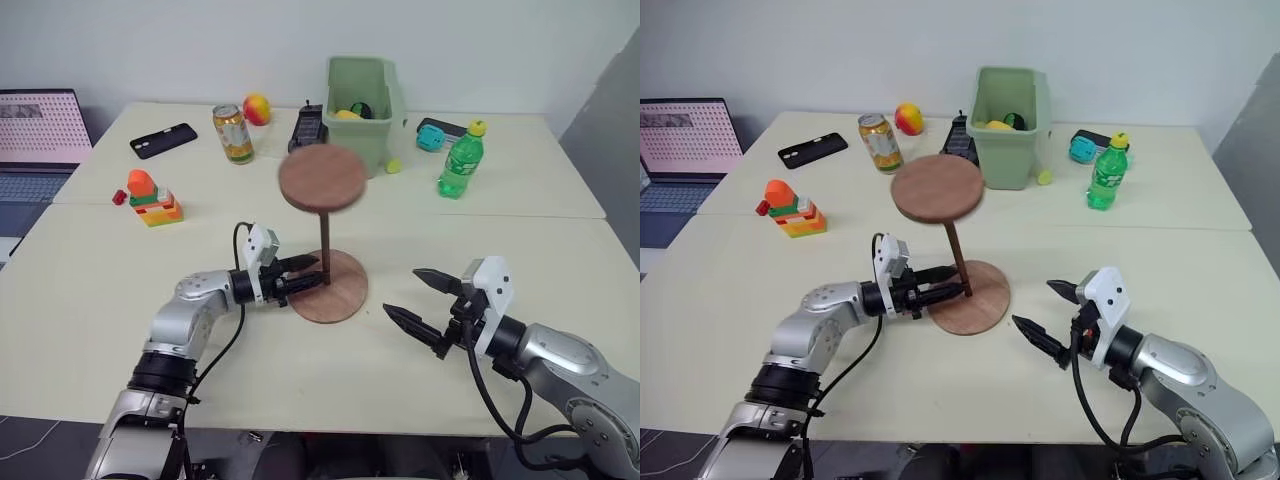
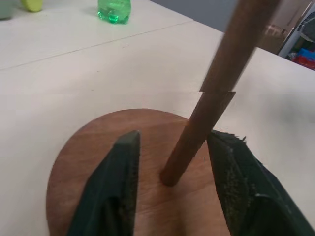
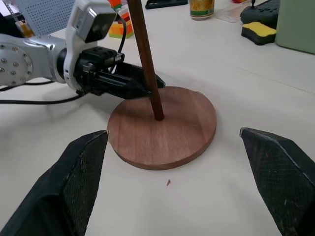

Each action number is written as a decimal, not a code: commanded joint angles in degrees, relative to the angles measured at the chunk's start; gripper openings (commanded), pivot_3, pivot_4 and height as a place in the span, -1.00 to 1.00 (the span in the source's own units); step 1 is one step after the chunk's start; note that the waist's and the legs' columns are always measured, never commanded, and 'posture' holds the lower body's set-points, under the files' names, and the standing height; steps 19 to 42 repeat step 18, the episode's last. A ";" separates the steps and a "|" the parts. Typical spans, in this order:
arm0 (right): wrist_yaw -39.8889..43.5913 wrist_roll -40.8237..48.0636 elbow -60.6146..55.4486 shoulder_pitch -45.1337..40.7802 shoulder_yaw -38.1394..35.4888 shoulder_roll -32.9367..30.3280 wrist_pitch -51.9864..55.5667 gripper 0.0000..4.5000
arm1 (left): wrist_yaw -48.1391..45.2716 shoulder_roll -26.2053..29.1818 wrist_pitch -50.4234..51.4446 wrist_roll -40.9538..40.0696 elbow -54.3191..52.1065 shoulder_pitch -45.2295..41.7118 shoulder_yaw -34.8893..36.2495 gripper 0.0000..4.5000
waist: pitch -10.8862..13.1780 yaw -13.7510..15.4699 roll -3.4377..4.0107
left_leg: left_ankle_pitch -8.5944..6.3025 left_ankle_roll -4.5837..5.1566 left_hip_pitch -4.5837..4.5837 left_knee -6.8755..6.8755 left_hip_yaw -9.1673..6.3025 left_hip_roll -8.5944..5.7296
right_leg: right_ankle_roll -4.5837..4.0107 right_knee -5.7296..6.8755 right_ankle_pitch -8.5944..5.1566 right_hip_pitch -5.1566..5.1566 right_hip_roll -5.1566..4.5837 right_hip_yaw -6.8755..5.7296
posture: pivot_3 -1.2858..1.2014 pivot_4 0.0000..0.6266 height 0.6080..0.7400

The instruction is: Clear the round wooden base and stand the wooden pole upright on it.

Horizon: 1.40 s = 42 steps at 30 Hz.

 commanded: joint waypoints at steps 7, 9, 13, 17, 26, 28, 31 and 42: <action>4.09 -0.22 2.50 -2.97 0.80 -0.93 -1.81 1.00 | -11.33 9.95 3.40 -1.27 -9.58 -2.60 0.24 0.98 | 0.29 -0.13 -0.02 | -0.19 0.35 0.17 0.03 -0.02 -0.15 | 0.07 0.11 -0.03 0.09 -0.24 0.03 | 0.03 -0.52 1.00; 7.54 0.36 3.99 -3.68 -0.29 -3.49 -1.74 1.00 | -15.05 15.56 5.58 -1.05 -9.45 -4.77 0.90 0.98 | 0.33 -0.19 -0.02 | -0.18 0.35 0.19 0.03 0.01 -0.16 | 0.07 0.15 -0.03 0.11 -0.15 -0.01 | 0.03 -0.52 1.00; 14.03 1.05 7.74 -6.07 -1.84 -8.25 -2.25 1.00 | -16.20 24.82 5.82 3.57 -7.45 -5.79 1.92 0.98 | 0.53 -0.27 0.03 | -0.19 0.36 0.21 0.01 -0.02 -0.10 | 0.06 0.14 -0.03 0.09 0.03 -0.06 | 0.03 -0.52 1.00; 19.27 -0.37 14.09 -9.32 -1.86 -11.11 -3.90 1.00 | -13.56 27.70 6.54 3.93 -2.98 -5.71 6.00 0.98 | 0.65 -0.30 0.15 | -0.20 0.38 0.20 -0.01 0.03 -0.08 | 0.05 0.11 -0.03 0.07 0.04 -0.03 | 0.03 -0.52 1.00; 19.87 -0.74 15.37 -10.24 -1.61 -11.20 -4.19 1.00 | -12.77 27.84 5.57 4.78 -2.15 -5.55 6.38 0.98 | 0.65 -0.30 0.15 | -0.20 0.38 0.19 0.00 0.02 -0.08 | 0.05 0.11 -0.03 0.07 0.03 -0.04 | 0.03 -0.52 1.00; 19.87 -0.74 15.37 -10.24 -1.61 -11.20 -4.19 1.00 | -12.77 27.84 5.57 4.78 -2.15 -5.55 6.38 0.98 | 0.65 -0.30 0.15 | -0.20 0.38 0.19 0.00 0.02 -0.08 | 0.05 0.11 -0.03 0.07 0.03 -0.04 | 0.03 -0.52 1.00; 19.87 -0.74 15.37 -10.24 -1.61 -11.20 -4.19 1.00 | -12.77 27.84 5.57 4.78 -2.15 -5.55 6.38 0.98 | 0.65 -0.30 0.15 | -0.20 0.38 0.19 0.00 0.02 -0.08 | 0.05 0.11 -0.03 0.07 0.03 -0.04 | 0.03 -0.52 1.00; 19.87 -0.74 15.37 -10.24 -1.61 -11.20 -4.19 1.00 | -12.77 27.84 5.57 4.78 -2.15 -5.55 6.38 0.98 | 0.65 -0.30 0.15 | -0.20 0.38 0.19 0.00 0.02 -0.08 | 0.05 0.11 -0.03 0.07 0.03 -0.04 | 0.03 -0.52 1.00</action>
